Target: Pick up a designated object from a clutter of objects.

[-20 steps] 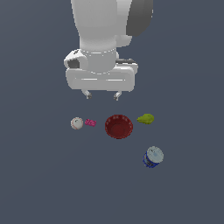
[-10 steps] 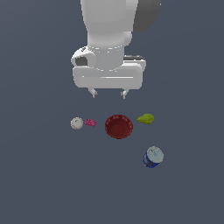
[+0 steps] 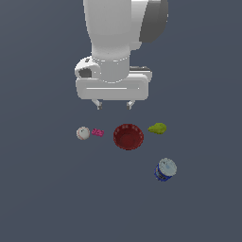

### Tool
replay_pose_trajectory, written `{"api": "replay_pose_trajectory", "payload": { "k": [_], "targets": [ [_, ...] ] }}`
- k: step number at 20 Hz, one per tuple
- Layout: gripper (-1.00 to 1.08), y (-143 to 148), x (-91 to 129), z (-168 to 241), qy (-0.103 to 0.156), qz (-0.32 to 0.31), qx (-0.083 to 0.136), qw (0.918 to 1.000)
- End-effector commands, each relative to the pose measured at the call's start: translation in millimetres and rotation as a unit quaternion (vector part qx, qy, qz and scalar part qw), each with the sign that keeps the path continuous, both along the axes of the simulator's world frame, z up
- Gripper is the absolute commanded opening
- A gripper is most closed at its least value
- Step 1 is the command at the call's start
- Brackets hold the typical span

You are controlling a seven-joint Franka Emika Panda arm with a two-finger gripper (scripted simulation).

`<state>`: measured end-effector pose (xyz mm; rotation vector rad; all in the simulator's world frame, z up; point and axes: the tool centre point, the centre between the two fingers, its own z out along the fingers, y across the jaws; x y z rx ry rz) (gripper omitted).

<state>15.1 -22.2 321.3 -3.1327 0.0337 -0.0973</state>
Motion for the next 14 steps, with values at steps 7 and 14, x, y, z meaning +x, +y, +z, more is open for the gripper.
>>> {"api": "replay_pose_trajectory", "payload": {
  "k": [7, 14],
  "targets": [
    [1.0, -27, -3, -38, 0.01, 0.072, -0.024, 0.9971],
    [1.0, -55, -11, -81, 0.025, 0.159, -0.044, 0.986]
  ]
}}
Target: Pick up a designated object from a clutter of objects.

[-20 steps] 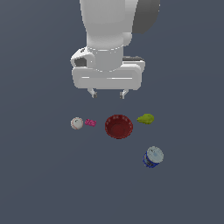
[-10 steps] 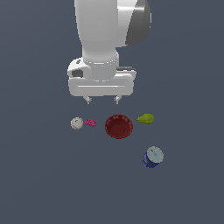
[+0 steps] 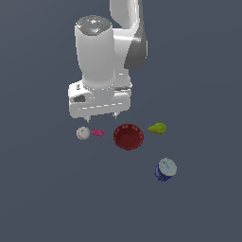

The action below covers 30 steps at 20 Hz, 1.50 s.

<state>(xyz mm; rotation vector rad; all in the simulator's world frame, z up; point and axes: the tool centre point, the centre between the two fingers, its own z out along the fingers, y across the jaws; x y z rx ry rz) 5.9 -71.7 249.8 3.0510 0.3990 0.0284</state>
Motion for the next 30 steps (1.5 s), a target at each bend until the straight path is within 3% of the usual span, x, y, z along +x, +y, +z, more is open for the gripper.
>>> {"api": "replay_pose_trajectory", "payload": {
  "k": [1, 8, 15, 22, 30],
  "targets": [
    [1.0, -10, -4, -15, 0.006, 0.033, -0.006, 0.9994],
    [1.0, -33, -17, -56, 0.022, 0.126, -0.015, 0.9917],
    [1.0, -50, -34, -95, 0.035, 0.22, -0.015, 0.9747],
    [1.0, -61, -52, -130, 0.042, 0.314, -0.008, 0.9483],
    [1.0, -65, -74, -164, 0.039, 0.415, 0.006, 0.9088]
  ]
}}
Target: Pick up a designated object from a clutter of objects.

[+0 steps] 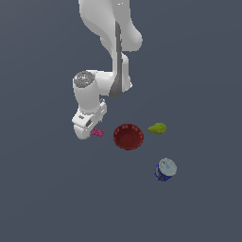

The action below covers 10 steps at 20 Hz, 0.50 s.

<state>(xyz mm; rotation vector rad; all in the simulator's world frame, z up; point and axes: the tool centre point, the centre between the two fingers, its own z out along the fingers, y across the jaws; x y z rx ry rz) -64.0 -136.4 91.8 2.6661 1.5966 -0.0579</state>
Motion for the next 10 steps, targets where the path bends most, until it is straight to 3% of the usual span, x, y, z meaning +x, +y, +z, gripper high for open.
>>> {"api": "replay_pose_trajectory", "payload": {
  "k": [1, 10],
  "targets": [
    [1.0, 0, -6, -9, 0.0, 0.031, 0.006, 0.9995],
    [1.0, 1, -19, -27, -0.004, 0.098, 0.021, 0.9949]
  ]
}}
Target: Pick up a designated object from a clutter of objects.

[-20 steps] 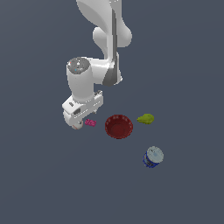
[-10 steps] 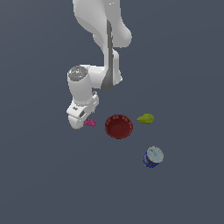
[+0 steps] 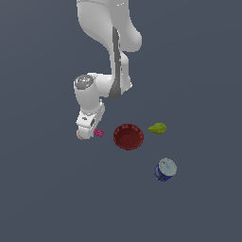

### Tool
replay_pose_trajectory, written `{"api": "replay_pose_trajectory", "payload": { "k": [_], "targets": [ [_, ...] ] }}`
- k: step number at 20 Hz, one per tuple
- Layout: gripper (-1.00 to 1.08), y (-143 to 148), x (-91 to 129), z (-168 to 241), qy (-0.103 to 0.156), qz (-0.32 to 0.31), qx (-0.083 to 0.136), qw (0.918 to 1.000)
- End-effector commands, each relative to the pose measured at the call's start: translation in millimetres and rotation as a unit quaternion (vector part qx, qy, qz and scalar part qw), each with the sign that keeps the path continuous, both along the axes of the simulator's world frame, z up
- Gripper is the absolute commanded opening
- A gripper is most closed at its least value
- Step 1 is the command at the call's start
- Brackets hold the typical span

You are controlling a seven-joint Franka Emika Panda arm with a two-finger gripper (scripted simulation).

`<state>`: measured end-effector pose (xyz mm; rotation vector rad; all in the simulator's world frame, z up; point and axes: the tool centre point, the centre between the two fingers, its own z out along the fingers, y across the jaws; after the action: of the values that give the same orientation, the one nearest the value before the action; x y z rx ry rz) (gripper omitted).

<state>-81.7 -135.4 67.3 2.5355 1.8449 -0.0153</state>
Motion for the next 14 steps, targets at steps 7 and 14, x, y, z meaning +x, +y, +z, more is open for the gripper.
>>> {"api": "replay_pose_trajectory", "payload": {
  "k": [7, 14],
  "targets": [
    [1.0, 1, -4, -5, -0.002, 0.02, 0.005, 0.9998],
    [1.0, 1, -4, -17, -0.002, 0.02, 0.005, 0.9998]
  ]
}}
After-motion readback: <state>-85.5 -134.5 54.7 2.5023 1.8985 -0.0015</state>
